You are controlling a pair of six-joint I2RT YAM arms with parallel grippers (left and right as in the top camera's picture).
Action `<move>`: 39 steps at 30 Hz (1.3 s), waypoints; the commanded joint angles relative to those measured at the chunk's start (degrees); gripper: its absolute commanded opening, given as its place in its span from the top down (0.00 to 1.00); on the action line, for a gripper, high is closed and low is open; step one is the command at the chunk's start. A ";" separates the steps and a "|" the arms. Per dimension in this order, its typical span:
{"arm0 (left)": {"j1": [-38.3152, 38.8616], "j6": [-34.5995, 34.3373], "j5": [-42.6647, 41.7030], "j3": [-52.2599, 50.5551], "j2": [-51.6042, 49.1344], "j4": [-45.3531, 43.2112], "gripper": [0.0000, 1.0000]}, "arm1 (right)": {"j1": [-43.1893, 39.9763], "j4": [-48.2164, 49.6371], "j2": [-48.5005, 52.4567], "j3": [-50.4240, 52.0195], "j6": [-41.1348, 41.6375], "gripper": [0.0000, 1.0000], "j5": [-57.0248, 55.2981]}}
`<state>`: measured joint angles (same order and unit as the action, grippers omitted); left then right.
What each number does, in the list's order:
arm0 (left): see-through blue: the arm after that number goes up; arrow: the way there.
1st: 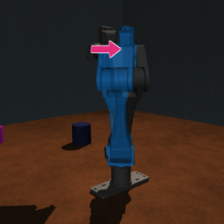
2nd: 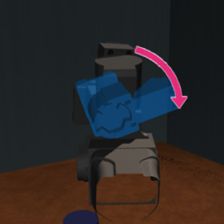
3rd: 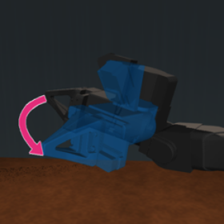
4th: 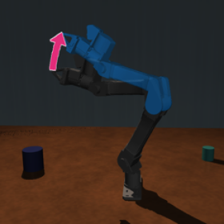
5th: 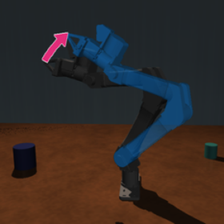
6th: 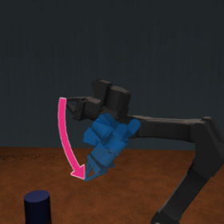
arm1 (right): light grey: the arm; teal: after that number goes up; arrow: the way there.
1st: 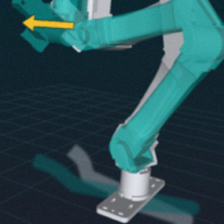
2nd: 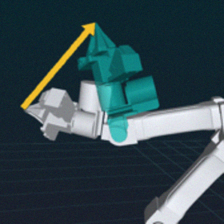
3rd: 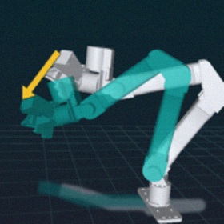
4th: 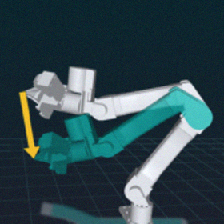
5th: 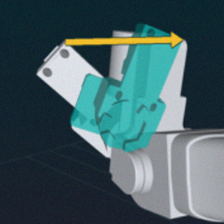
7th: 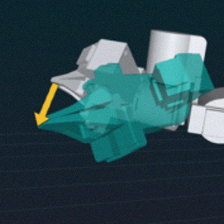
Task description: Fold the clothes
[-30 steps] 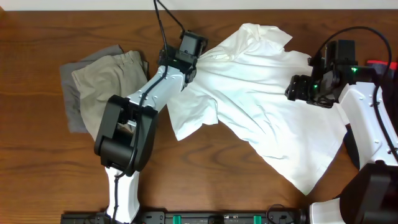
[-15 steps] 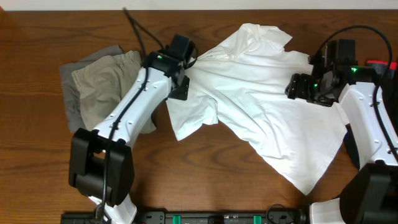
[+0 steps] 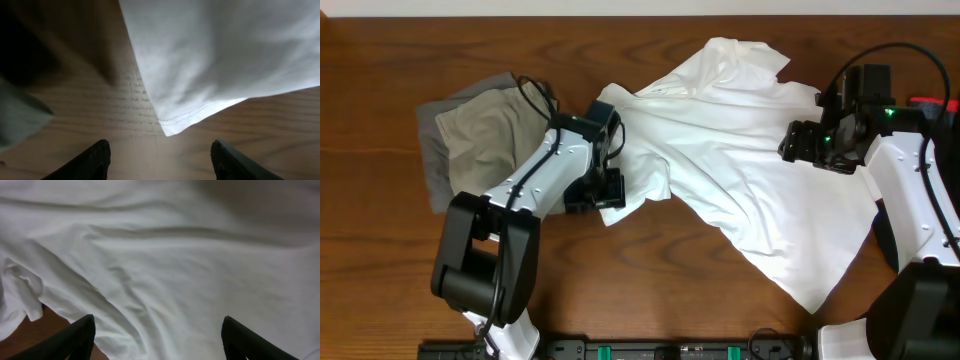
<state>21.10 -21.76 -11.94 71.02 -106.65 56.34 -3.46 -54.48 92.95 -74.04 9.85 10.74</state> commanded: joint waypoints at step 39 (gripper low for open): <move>-2.05 -1.01 -4.37 -7.13 -2.82 -9.92 0.89 | 0.09 -3.17 0.00 -0.02 0.39 0.22 0.00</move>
<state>19.51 -23.44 -15.79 64.20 -108.05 45.58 -3.49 -57.63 92.95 -74.04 9.85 10.74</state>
